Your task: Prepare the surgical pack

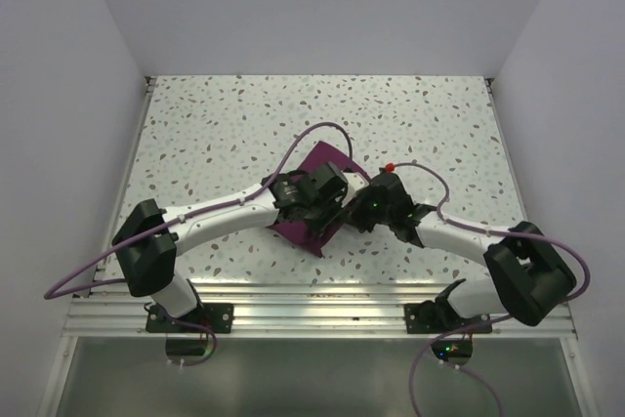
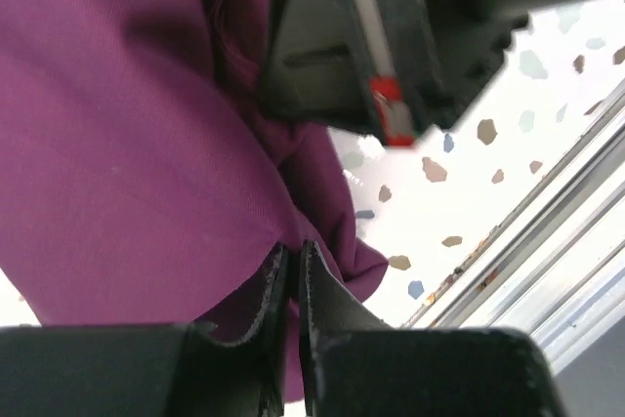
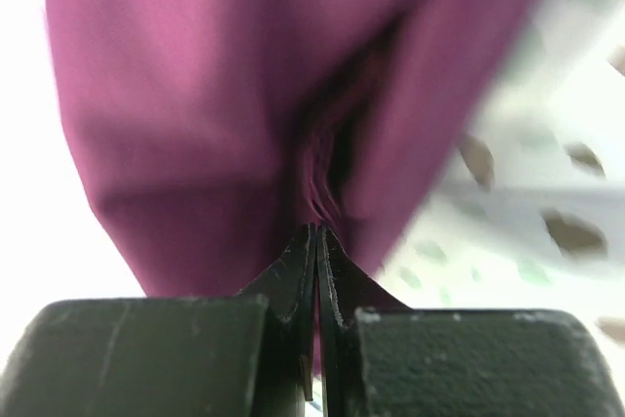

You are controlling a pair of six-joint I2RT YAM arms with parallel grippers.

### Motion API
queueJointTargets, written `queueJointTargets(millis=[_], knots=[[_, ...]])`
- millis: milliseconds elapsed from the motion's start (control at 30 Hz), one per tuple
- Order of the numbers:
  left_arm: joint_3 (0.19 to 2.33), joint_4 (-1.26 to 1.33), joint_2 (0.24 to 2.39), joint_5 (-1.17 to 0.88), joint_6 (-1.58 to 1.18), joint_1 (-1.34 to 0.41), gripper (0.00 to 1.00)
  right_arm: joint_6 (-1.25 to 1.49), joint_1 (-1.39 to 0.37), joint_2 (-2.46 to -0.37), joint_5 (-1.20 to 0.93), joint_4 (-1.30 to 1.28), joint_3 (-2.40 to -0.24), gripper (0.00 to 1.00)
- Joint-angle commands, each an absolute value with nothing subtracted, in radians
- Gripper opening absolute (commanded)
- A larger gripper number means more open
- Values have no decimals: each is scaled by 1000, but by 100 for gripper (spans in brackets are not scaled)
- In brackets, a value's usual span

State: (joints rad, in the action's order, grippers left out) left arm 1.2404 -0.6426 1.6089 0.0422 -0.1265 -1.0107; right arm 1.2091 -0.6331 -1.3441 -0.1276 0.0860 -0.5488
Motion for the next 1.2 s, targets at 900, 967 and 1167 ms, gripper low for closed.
queueJointTargets(millis=[900,967,1167], knots=[[1253,-565,1586,17,-121,-1019,0,1065,-420,-1370,-201,-425,-943,69],[1253,-563,1588,20,-120,-1019,0,1103,-422,-1419,-224,-394,-959,69],[1253,-557,1594,25,-115,-1020,0,1135,-422,-1515,-238,-364,-1020,71]])
